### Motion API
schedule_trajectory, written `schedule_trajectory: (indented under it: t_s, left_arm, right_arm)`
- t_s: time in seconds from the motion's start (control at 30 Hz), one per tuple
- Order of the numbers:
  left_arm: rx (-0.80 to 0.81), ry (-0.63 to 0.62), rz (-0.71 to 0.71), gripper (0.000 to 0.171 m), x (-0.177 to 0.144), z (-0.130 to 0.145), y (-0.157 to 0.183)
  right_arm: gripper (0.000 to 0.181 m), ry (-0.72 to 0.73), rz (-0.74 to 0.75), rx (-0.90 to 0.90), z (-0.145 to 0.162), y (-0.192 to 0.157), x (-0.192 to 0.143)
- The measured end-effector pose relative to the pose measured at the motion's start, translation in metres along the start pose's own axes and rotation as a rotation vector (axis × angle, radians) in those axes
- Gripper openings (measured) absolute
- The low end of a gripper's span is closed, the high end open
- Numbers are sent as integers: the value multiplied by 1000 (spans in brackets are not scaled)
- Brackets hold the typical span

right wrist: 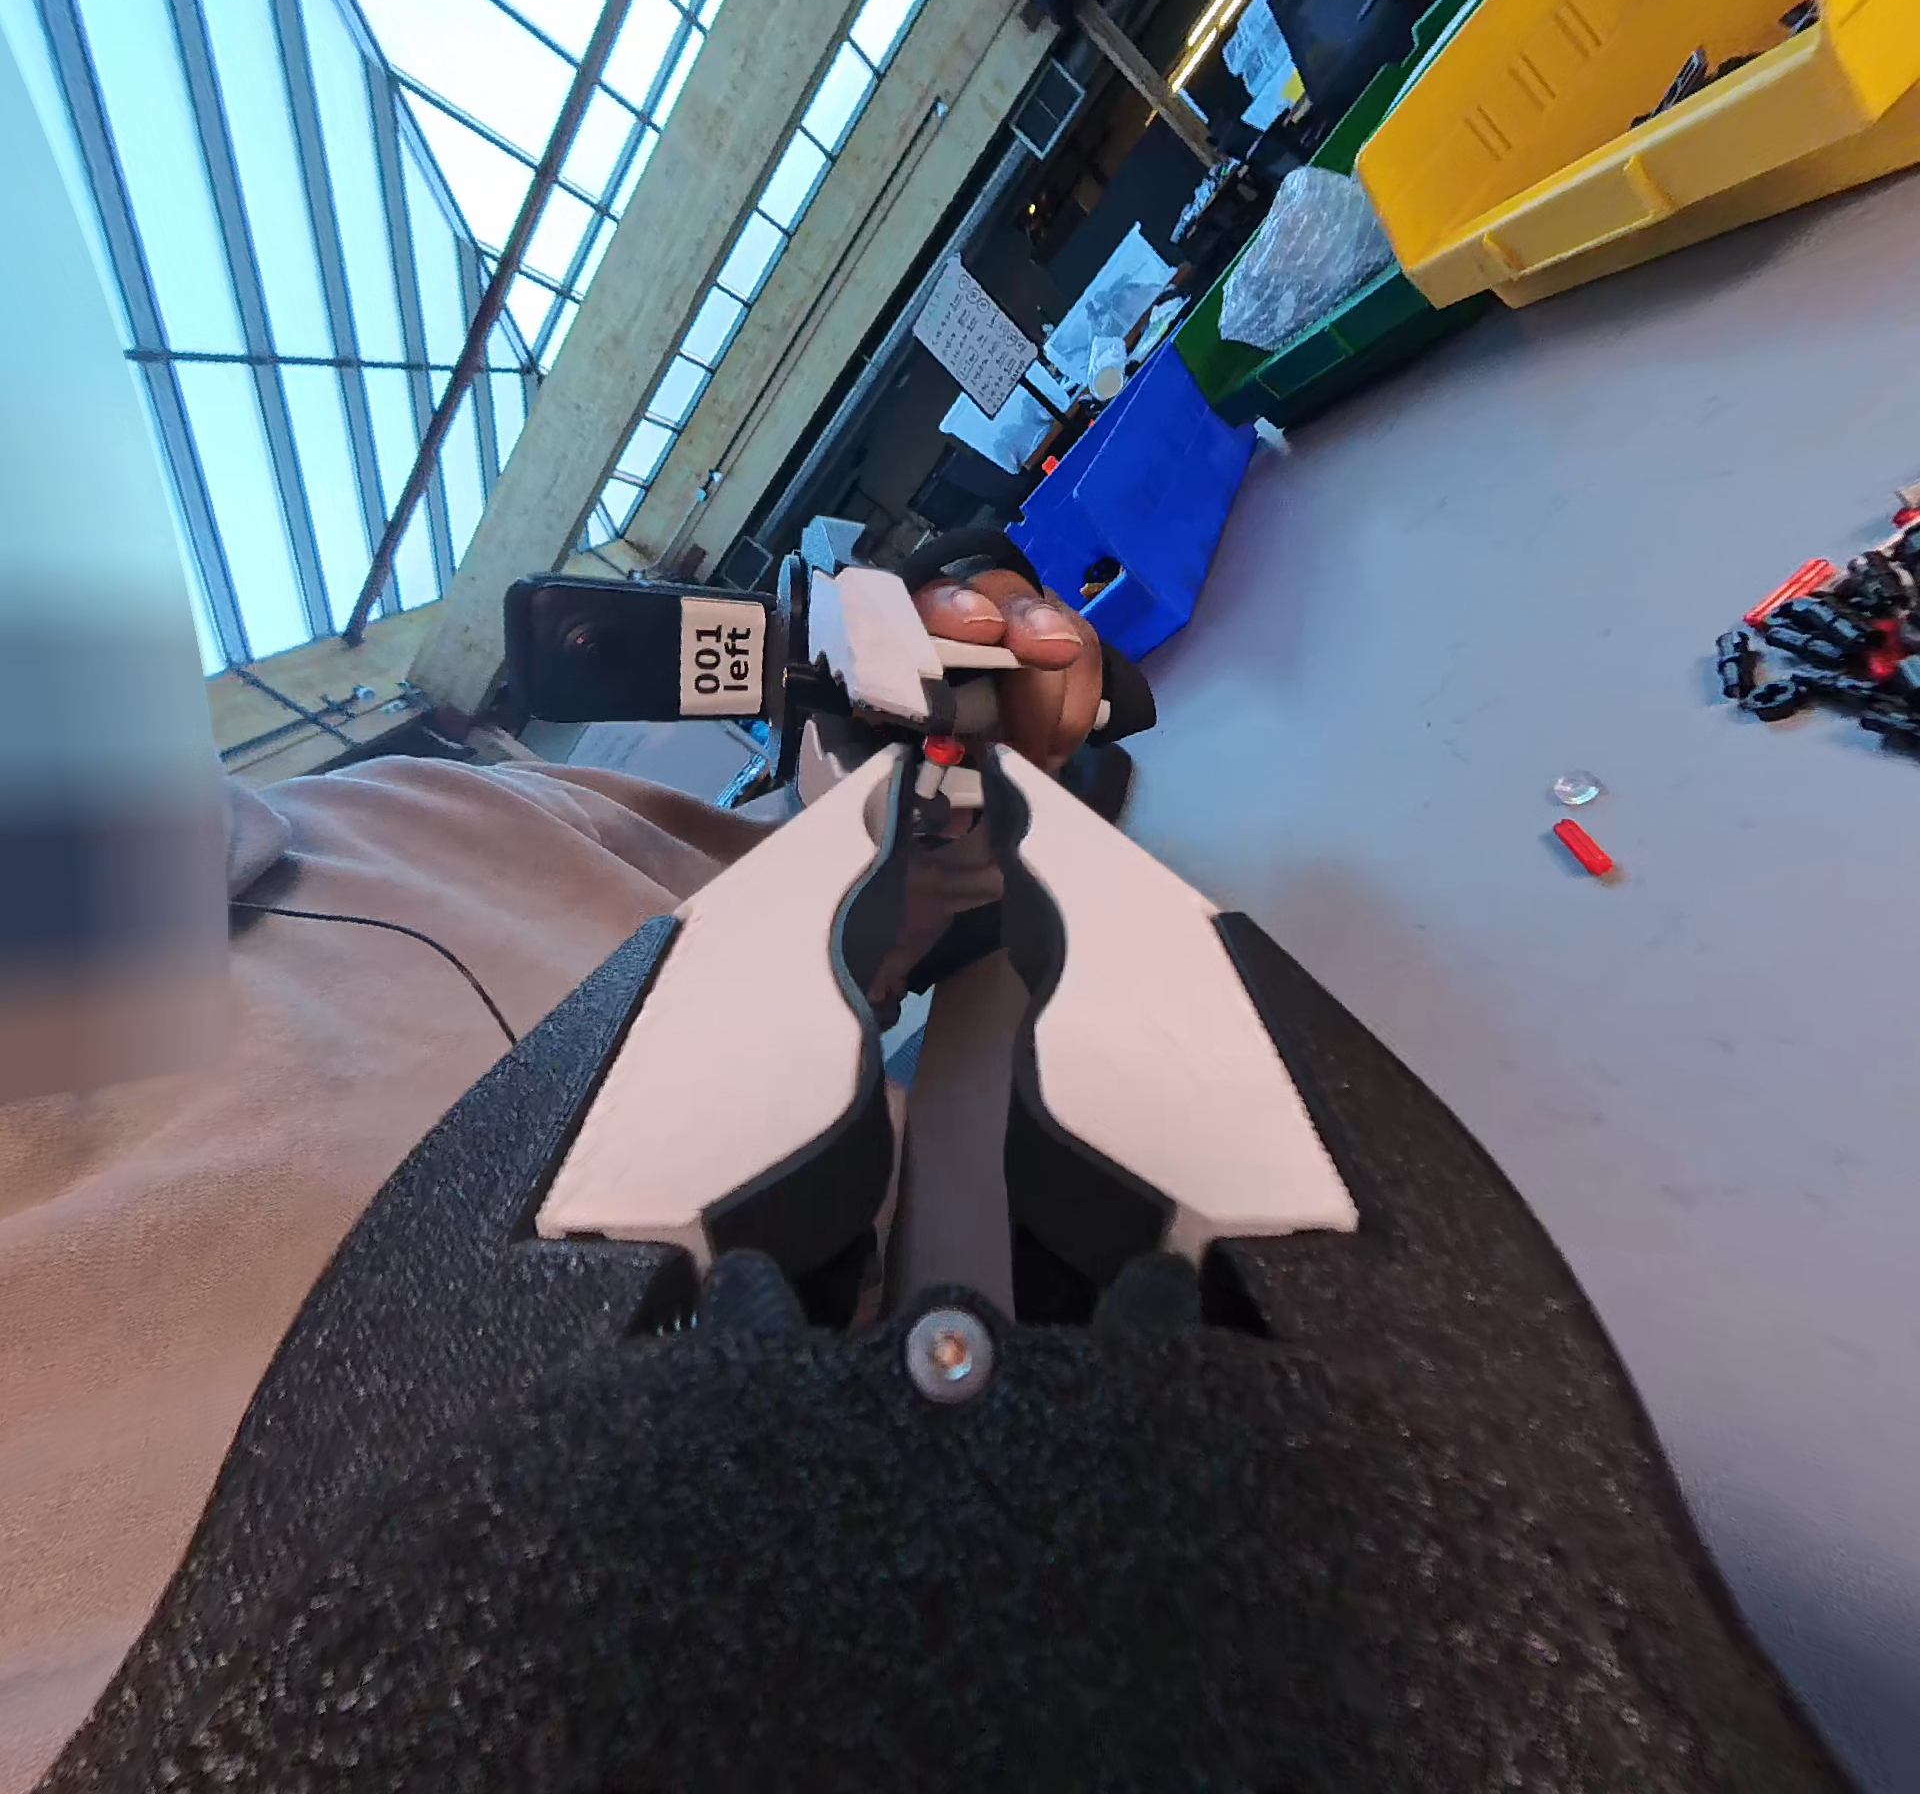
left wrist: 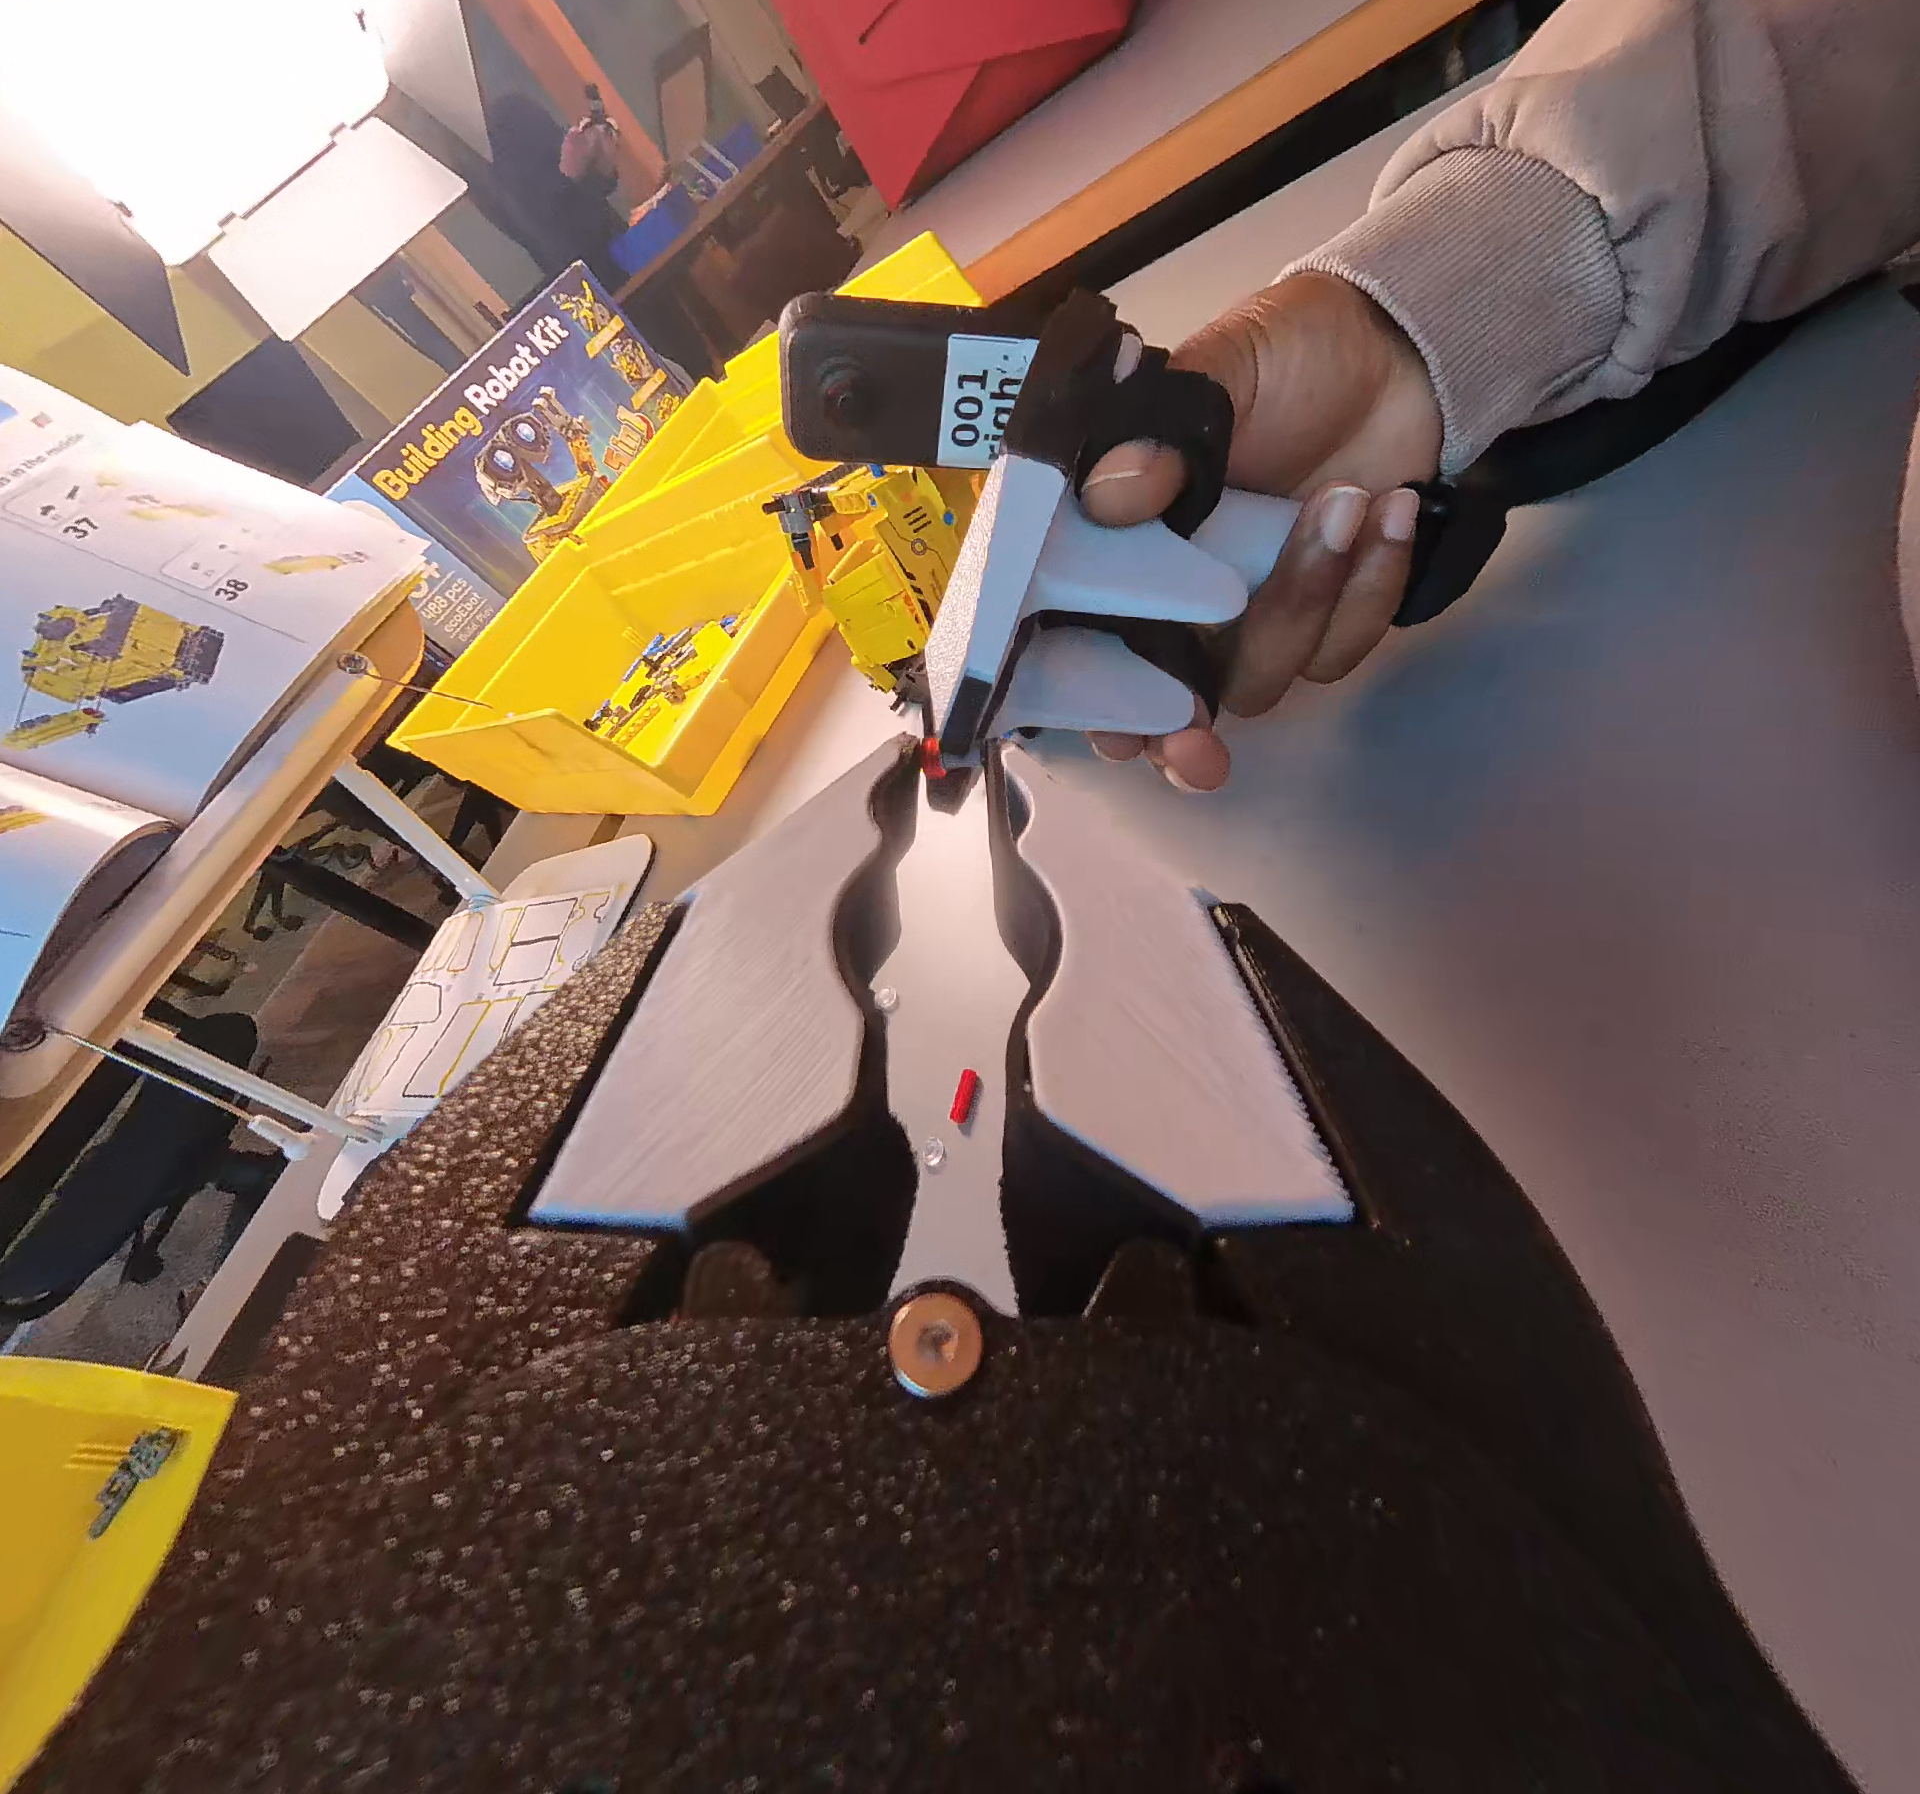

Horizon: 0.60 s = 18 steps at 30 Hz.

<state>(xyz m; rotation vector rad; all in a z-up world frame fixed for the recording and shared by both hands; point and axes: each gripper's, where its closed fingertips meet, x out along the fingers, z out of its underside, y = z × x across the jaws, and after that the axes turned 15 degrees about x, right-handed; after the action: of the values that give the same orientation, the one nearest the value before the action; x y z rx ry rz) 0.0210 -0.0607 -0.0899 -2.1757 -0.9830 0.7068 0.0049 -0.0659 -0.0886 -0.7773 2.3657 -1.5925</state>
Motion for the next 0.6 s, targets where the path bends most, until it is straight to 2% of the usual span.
schedule_trajectory:
  t_s: [0.17, 0.2, 0.33, 0.43, 0.6]
  left_arm:
    - [-22, 10, -21, 11, -1, 0, -4]
    - [-42, 16, -35, 9, -2, 0, -7]
    - [-154, 60, -109, 20, -4, -4, -23]
    - [-171, 13, -197, 19, -1, 2, -32]
    - [-166, -12, -243, 13, 1, 4, -37]
  right_arm:
    - [7, 21, -32, -16, -2, -5, 0]
    - [7, 46, -47, -11, -6, -7, -2]
    - [6, 200, -81, -6, -28, -12, -10]
    - [6, 304, -102, 24, -38, -11, -9]
    - [6, 342, -109, 26, -34, -12, 6]
